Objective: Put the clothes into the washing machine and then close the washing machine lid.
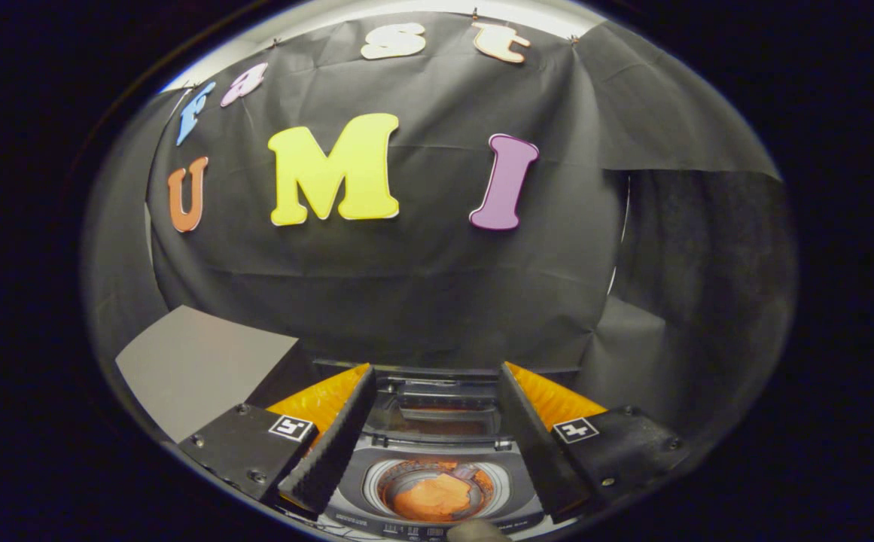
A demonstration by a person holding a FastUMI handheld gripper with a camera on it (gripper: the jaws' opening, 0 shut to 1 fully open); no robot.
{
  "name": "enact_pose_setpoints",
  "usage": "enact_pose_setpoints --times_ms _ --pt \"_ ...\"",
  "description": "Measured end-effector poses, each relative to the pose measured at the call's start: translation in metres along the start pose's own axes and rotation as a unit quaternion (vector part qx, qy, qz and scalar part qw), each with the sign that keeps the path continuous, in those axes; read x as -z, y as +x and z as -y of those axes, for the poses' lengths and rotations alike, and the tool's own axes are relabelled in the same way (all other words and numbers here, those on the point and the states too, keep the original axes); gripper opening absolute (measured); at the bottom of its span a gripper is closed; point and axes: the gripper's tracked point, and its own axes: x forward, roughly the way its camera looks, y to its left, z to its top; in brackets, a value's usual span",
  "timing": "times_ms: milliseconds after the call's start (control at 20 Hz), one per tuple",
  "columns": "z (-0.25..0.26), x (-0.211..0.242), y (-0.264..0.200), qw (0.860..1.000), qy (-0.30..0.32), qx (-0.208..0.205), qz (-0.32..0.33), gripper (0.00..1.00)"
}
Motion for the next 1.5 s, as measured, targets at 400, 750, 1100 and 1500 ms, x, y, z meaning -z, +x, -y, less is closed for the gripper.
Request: enact_pose_setpoints --times_ms 400,750,1100,1500 --pt "0.009 0.006 0.069 0.999 0.025 0.02 -0.042 1.0" --pt "0.016 0.042 0.131 0.994 0.032 0.033 -0.103 1.0" --pt "0.016 0.038 0.129 0.997 0.019 0.025 -0.063 1.0" --pt "0.016 0.044 0.11 0.998 0.018 0.02 -0.053 1.0"
